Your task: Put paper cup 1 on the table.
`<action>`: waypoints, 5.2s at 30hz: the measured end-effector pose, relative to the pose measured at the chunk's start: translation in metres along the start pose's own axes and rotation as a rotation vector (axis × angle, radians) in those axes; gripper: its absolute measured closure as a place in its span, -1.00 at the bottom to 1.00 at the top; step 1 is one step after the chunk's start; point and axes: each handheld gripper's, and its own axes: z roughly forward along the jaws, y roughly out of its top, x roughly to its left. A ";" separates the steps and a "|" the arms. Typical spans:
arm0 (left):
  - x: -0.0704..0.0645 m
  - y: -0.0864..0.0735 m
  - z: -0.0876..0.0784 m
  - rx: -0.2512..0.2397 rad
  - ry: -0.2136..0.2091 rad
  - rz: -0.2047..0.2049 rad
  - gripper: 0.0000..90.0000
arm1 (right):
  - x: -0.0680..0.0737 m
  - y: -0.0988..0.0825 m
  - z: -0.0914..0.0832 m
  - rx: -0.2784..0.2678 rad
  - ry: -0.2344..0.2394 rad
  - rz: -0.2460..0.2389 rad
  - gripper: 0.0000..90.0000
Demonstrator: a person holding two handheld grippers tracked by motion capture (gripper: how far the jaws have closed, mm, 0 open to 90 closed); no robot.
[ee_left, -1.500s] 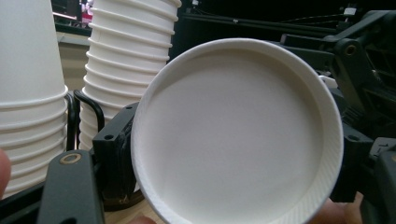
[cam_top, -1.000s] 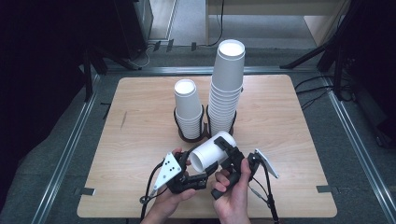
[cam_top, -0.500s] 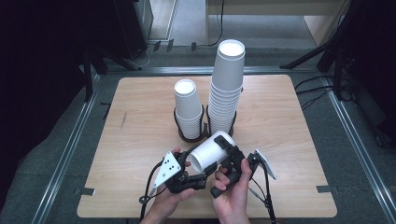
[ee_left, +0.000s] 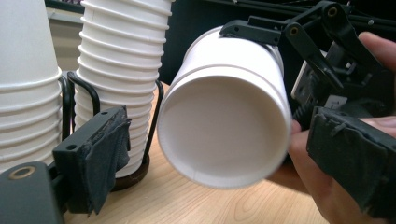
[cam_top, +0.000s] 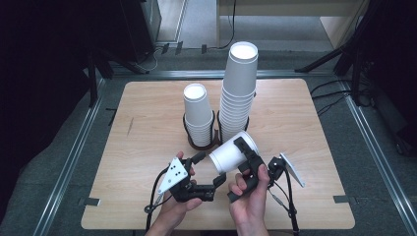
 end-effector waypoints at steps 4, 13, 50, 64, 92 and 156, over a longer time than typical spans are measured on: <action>0.005 0.000 -0.001 0.004 0.010 -0.017 -0.87 | 0.002 0.007 -0.002 -0.038 -0.031 -0.107 -0.71; 0.012 0.003 -0.006 -0.001 0.031 -0.027 -0.87 | 0.009 0.019 -0.002 -0.099 -0.132 -0.373 -0.71; 0.029 -0.001 -0.009 0.026 0.084 -0.052 -0.87 | 0.016 0.070 0.015 -0.334 -0.330 -1.227 -0.72; 0.033 -0.002 -0.011 0.026 0.101 -0.060 -0.87 | -0.009 0.088 0.039 -0.318 -0.351 -1.212 -0.72; 0.039 -0.006 -0.011 0.041 0.117 -0.072 -0.86 | -0.073 0.115 0.075 -0.280 -0.435 -1.209 -0.73; 0.038 -0.011 -0.006 0.062 0.110 -0.081 -0.87 | -0.077 0.104 0.013 -0.138 -0.352 -1.213 -1.00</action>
